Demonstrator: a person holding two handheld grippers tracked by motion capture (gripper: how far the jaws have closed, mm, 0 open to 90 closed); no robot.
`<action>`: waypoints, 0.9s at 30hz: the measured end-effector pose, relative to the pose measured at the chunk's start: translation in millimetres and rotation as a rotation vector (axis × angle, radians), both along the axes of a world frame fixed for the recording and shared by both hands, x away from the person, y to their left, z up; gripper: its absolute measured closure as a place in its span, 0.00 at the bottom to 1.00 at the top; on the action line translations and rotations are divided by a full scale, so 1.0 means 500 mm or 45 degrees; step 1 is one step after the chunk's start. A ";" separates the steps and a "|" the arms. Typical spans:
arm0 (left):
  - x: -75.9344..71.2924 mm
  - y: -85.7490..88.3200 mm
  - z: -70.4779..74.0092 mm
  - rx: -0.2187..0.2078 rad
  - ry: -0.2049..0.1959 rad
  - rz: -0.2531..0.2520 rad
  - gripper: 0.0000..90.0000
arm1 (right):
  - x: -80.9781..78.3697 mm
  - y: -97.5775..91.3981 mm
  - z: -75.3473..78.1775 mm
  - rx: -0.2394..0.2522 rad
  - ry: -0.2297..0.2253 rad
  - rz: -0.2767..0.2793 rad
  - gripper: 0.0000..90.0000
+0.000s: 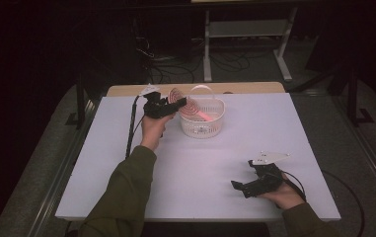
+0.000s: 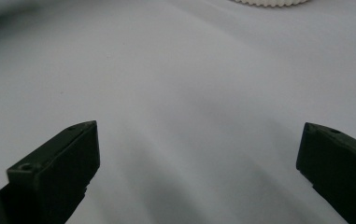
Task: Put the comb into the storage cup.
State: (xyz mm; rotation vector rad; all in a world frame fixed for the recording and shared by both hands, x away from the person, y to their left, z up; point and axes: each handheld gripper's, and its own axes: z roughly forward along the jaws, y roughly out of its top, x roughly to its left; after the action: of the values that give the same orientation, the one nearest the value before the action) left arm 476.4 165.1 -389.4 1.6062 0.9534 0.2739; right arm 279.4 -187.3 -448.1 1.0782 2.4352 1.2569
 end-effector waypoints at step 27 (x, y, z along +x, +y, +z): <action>-0.015 0.002 0.016 0.234 -0.113 -0.054 0.11 | -0.001 -0.010 -0.002 0.003 -0.007 -0.010 0.00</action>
State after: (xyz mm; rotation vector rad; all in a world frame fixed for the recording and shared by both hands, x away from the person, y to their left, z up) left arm 468.8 166.0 -381.1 1.7648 0.8449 0.4100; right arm 279.0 -192.1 -449.3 1.0827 2.4236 1.2589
